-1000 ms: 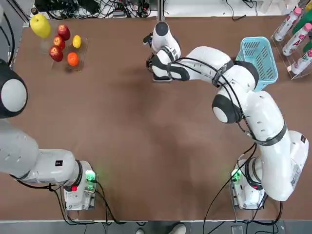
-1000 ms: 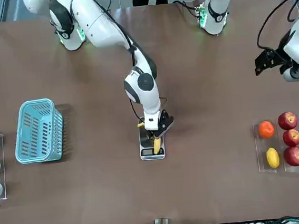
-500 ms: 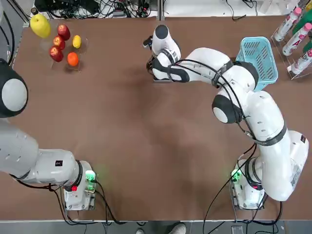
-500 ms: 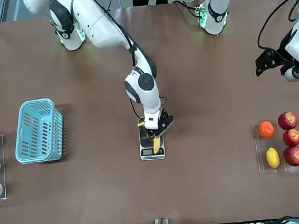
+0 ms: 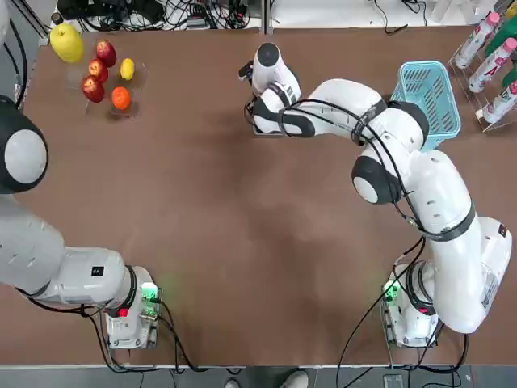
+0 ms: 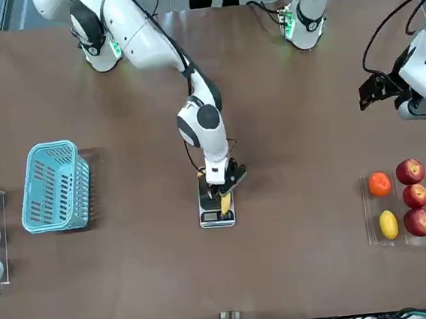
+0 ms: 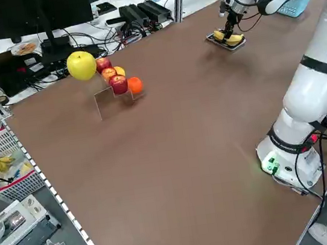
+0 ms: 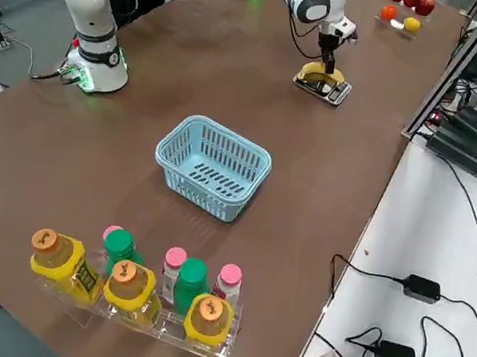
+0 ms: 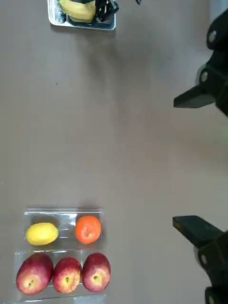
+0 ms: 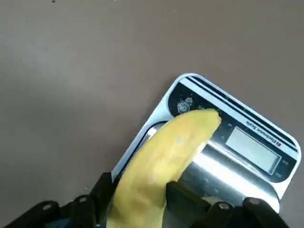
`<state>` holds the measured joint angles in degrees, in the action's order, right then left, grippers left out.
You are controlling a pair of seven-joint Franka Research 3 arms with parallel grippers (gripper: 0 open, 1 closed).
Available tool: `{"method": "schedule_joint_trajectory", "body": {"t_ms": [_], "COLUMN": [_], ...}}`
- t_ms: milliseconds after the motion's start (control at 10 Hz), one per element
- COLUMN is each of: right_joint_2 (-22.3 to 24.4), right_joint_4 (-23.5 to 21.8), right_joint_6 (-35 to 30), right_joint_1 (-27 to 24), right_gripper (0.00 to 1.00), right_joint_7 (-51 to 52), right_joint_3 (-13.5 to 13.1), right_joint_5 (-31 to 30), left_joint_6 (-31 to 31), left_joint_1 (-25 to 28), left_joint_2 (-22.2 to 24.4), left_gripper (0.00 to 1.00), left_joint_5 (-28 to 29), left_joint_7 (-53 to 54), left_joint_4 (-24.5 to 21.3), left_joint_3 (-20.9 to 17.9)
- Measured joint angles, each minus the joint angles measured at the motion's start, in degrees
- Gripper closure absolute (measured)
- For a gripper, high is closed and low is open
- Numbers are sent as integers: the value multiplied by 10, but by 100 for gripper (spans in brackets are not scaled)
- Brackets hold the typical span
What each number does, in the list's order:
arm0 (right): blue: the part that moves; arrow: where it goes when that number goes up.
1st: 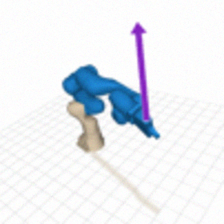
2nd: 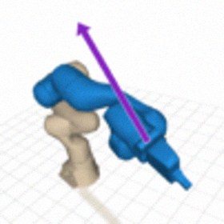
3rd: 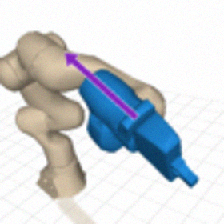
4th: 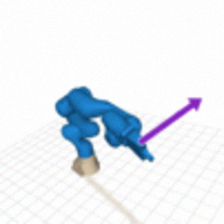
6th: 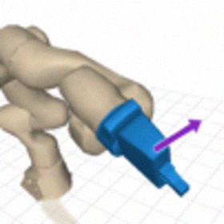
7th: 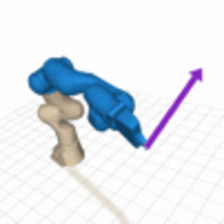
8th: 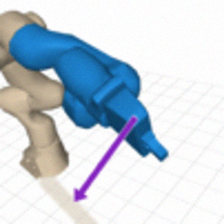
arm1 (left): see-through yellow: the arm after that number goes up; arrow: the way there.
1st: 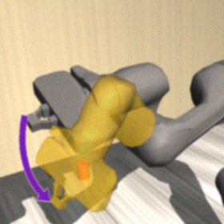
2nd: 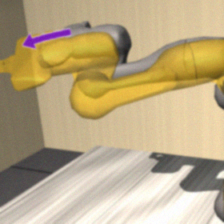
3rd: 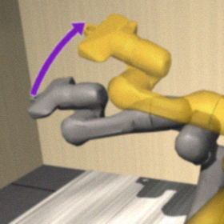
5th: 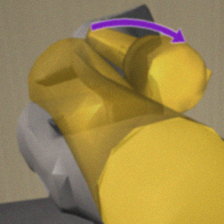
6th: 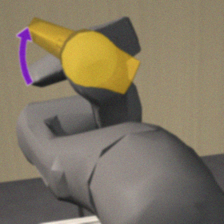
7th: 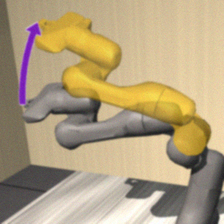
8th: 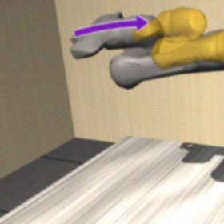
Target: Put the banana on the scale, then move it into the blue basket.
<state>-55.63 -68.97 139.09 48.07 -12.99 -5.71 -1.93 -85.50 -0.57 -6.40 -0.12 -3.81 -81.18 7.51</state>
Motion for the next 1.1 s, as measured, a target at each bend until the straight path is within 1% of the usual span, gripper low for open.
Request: {"method": "schedule_joint_trajectory", "body": {"t_ms": [100, 300, 400, 600, 700, 900, 1000, 1100], "right_joint_2": [2, 14, 31, 87, 115, 148, 173, 210], "right_joint_4": [0, -1, -4, -13, -26, -55, -80, -116], "right_joint_6": [0, -7, -32, -106, -126, -152, -163, -170], "right_joint_1": [-1, -16, -35, -91, -111, -127, -144, -176], "right_gripper": [55, 58, 59, 60, 61, 62, 62, 62], "right_joint_7": [-2, -4, 3, 77, 109, 143, 173, 214], "right_joint_3": [1, 1, 0, 0, 0, -2, -6, -8], "right_joint_5": [0, 3, 4, 18, 31, 33, 33, 33], "left_joint_6": [0, 0, 0, 0, 0, 0, 0, 0], "left_joint_1": [0, 1, 2, 3, 3, 3, 4, 4], "left_joint_2": [-2, -3, -3, -3, -3, -3, -3, -3], "left_gripper": [0, 0, 0, 0, 0, 0, 0, 0], "left_joint_5": [0, 0, 0, 0, 0, 0, 0, 0], "left_joint_7": [0, 0, 0, 0, 0, 0, 0, 0], "left_joint_4": [0, 0, 0, 1, 1, 1, 1, 2], "left_joint_3": [0, -1, -1, -2, -2, -2, -2, -2]}}
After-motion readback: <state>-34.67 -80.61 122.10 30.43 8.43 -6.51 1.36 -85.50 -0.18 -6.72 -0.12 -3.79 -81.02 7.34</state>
